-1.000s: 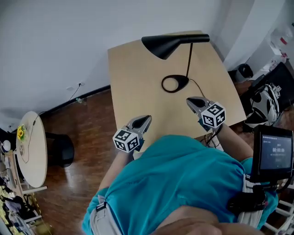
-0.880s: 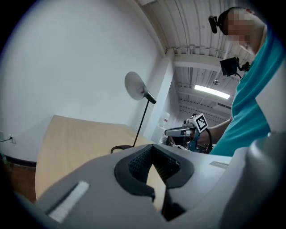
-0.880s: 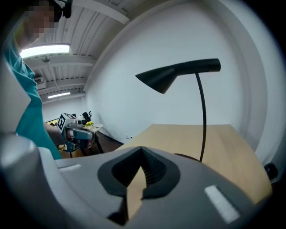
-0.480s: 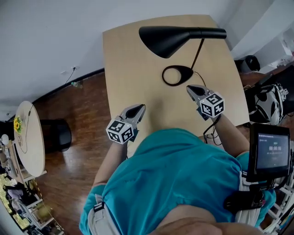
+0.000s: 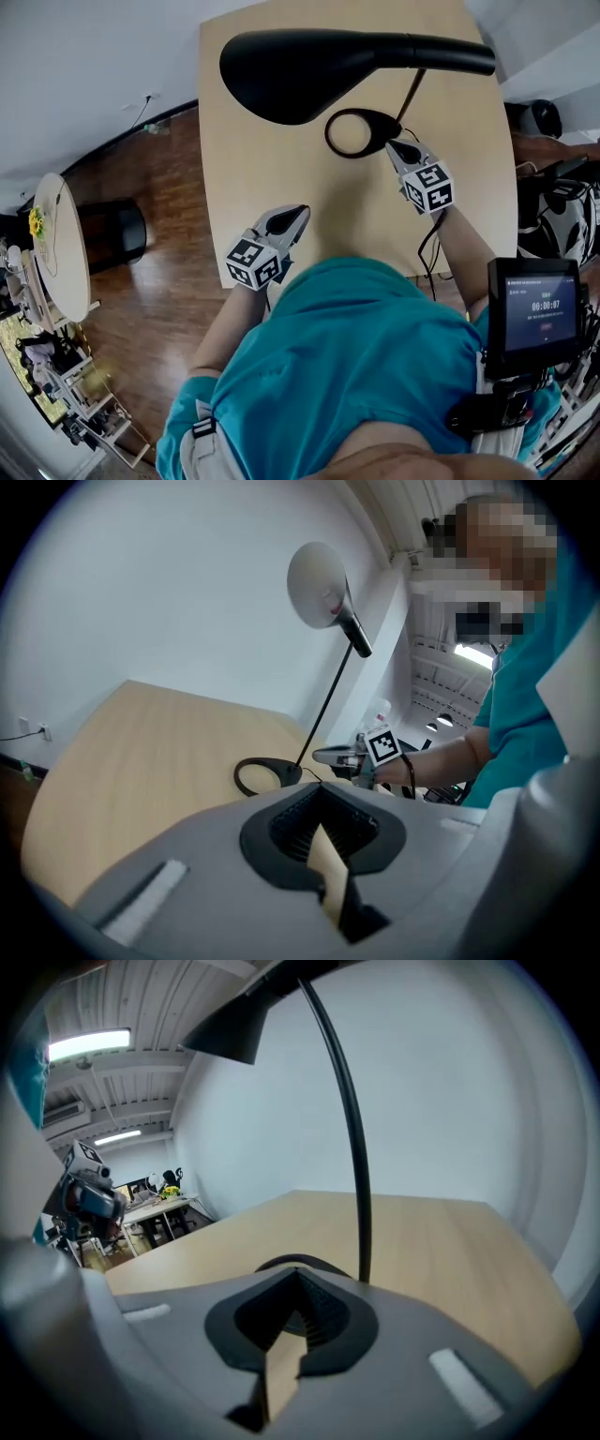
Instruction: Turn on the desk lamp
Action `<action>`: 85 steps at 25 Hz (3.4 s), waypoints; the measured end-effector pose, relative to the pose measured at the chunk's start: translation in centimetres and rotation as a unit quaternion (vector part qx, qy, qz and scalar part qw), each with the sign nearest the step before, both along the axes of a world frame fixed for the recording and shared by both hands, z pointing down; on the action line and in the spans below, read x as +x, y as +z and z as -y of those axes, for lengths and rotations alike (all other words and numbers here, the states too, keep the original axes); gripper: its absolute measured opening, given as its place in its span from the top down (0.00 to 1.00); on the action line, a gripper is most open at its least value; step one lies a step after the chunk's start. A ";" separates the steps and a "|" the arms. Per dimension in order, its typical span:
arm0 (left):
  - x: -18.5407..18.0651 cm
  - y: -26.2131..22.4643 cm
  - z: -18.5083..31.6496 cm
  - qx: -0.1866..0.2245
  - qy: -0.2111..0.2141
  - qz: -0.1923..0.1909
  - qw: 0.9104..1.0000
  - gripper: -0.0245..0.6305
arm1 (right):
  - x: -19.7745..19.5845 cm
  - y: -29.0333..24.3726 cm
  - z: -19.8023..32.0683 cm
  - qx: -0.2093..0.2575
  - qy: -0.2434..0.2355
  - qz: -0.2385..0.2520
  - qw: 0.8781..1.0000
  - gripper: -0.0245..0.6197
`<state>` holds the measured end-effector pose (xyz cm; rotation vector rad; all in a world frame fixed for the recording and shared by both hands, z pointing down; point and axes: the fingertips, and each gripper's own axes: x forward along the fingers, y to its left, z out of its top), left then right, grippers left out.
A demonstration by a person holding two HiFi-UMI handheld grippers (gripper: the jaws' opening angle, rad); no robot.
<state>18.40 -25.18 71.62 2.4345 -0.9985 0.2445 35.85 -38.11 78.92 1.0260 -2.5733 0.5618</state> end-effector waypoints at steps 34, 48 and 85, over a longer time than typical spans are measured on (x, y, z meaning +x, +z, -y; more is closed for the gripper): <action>-0.3 -1.2 -5.8 -0.020 0.047 -0.025 0.998 0.96 | 0.0 5.7 -1.3 0.008 0.131 -0.125 0.984 0.96; -1.2 -2.2 -5.3 -0.021 0.038 -0.029 0.999 0.96 | -0.5 6.9 -0.7 -0.026 0.116 -0.126 0.985 0.96; -5.9 -10.0 -22.4 0.149 -0.034 -0.056 0.987 0.96 | -6.5 -16.5 -24.2 0.145 -0.071 0.077 0.984 0.96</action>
